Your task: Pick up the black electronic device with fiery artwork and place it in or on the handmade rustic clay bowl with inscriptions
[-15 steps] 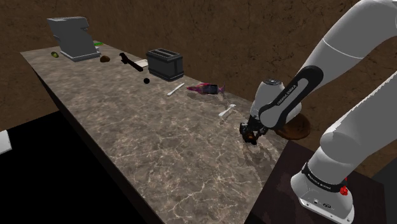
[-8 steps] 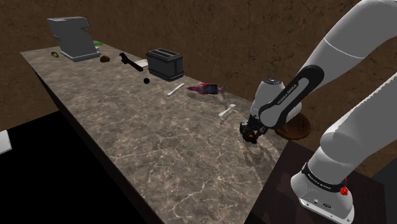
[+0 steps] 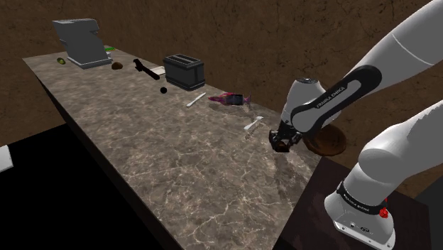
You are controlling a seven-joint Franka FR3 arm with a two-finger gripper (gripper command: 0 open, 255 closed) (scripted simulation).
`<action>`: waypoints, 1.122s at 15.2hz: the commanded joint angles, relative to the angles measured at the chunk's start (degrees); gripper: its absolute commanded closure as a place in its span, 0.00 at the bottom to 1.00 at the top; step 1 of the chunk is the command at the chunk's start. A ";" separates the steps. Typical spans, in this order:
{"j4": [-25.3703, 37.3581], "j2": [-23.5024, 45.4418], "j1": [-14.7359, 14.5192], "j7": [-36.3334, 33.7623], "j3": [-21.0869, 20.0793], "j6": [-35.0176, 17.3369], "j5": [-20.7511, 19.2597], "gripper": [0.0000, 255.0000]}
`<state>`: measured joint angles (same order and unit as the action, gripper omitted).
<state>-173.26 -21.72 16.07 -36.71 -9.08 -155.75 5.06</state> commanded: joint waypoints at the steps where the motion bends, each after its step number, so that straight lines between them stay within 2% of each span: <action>1: 0.16 -2.46 -0.20 0.23 0.28 2.67 0.15 1.00; 17: 5.10 -17.70 -0.64 0.69 1.66 22.83 -0.16 1.00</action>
<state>-168.51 -38.63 15.40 -36.09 -7.53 -134.09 4.97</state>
